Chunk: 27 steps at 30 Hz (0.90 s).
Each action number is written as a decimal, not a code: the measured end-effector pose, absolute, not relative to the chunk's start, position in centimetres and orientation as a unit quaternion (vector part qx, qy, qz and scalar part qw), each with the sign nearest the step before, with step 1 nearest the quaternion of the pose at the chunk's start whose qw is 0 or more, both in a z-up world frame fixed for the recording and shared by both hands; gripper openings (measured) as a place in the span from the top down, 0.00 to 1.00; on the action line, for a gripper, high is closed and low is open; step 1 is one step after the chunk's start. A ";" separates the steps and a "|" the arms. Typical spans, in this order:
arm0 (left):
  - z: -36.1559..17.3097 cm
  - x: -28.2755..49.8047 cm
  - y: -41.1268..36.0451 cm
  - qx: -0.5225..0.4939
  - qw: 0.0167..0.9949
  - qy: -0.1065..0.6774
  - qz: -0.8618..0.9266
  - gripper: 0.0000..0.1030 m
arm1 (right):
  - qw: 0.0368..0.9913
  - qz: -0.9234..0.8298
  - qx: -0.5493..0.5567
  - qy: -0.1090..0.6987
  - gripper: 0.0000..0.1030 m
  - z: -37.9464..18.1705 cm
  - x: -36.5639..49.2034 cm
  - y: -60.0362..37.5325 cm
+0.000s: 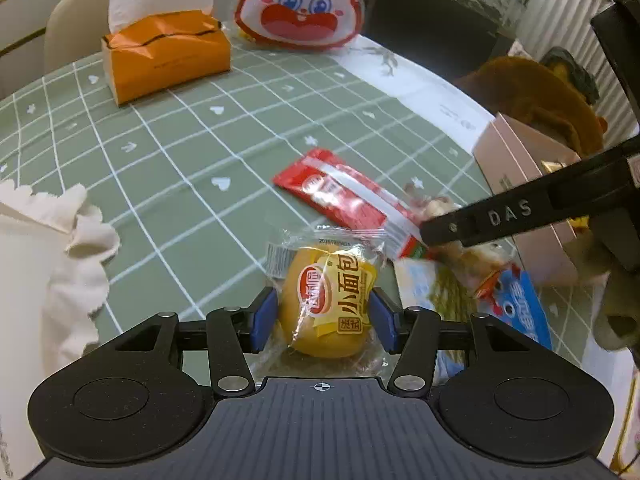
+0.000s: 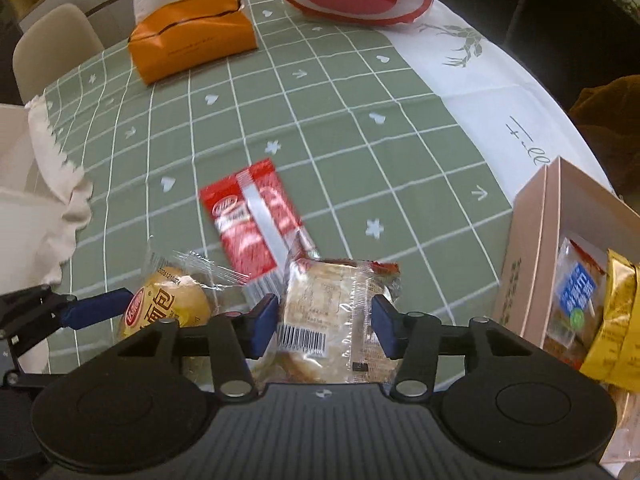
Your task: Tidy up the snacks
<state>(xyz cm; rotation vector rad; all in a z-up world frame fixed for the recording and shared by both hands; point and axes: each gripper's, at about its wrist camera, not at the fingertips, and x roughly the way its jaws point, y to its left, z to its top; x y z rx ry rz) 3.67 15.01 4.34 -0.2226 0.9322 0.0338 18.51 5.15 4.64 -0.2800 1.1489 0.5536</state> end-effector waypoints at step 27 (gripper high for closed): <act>4.1 0.4 11.7 -0.106 0.876 0.470 -0.020 0.43 | 0.796 0.260 -0.010 0.547 0.25 8.1 13.8 -4.9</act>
